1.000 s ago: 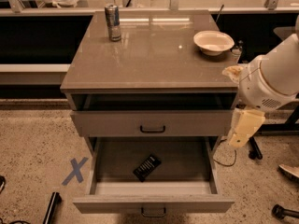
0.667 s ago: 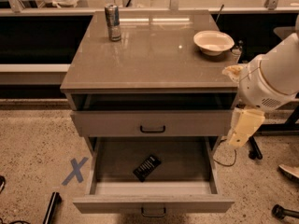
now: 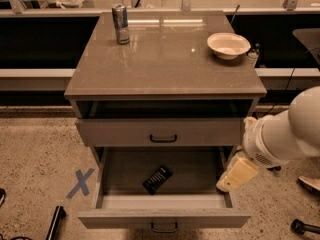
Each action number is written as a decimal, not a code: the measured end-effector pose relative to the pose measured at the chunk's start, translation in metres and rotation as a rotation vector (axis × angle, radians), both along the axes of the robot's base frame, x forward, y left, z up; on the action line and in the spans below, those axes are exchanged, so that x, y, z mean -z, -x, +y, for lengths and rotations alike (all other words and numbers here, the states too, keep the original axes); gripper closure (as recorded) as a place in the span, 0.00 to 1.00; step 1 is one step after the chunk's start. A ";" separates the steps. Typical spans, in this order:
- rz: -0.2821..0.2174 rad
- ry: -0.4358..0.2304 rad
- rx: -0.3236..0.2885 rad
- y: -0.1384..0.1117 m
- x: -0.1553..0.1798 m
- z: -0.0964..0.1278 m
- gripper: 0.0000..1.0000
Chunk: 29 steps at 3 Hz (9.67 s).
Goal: Pick rxbar chocolate from middle drawer and place on counter
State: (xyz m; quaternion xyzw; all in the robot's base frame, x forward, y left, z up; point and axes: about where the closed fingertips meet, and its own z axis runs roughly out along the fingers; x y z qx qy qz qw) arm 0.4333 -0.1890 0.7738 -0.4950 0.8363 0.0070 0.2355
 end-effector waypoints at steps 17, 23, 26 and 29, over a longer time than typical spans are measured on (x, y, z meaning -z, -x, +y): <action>-0.055 -0.514 0.052 -0.125 0.393 0.210 0.00; -0.019 -0.485 0.163 -0.143 0.420 0.189 0.83; -0.019 -0.485 0.163 -0.143 0.419 0.189 1.00; -0.019 -0.485 0.163 -0.143 0.419 0.189 1.00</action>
Offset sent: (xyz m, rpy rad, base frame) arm 0.0099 0.0077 -0.0280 0.0991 0.0758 -0.0404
